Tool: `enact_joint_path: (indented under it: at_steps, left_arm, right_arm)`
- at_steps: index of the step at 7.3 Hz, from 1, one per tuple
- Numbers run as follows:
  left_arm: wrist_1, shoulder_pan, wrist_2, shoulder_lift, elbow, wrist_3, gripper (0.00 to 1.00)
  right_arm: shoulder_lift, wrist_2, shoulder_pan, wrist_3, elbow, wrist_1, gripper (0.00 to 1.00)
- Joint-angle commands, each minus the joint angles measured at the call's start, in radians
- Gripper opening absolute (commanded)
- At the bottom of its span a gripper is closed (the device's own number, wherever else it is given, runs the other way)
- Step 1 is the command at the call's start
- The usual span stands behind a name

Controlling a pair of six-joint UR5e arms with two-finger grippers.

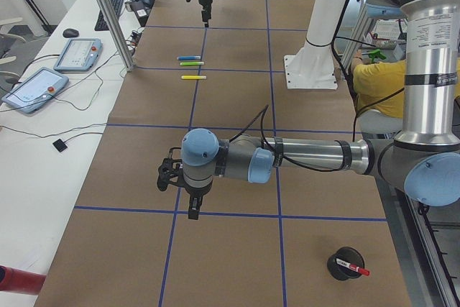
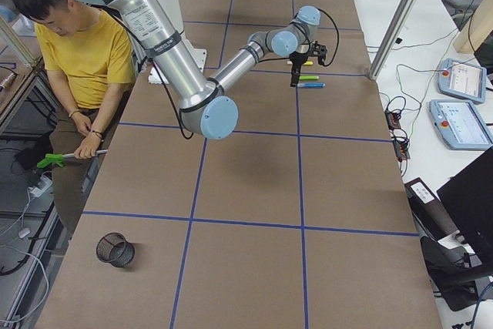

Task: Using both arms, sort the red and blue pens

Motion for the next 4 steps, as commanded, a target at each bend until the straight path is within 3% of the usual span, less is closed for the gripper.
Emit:
enact_joint_path:
  at_steps: [1, 4]
  left_arm:
    - [0.0, 0.0, -0.001, 0.006, 0.001, 0.0, 1.0]
    - [0.002, 0.002, -0.001, 0.006, 0.012, 0.002, 1.0]
  right_arm:
    - [0.181, -0.016, -0.016, 0.028, -0.222, -0.004, 0.99]
    - [0.309, -0.039, -0.019, 0.045, -0.421, 0.001, 0.98]
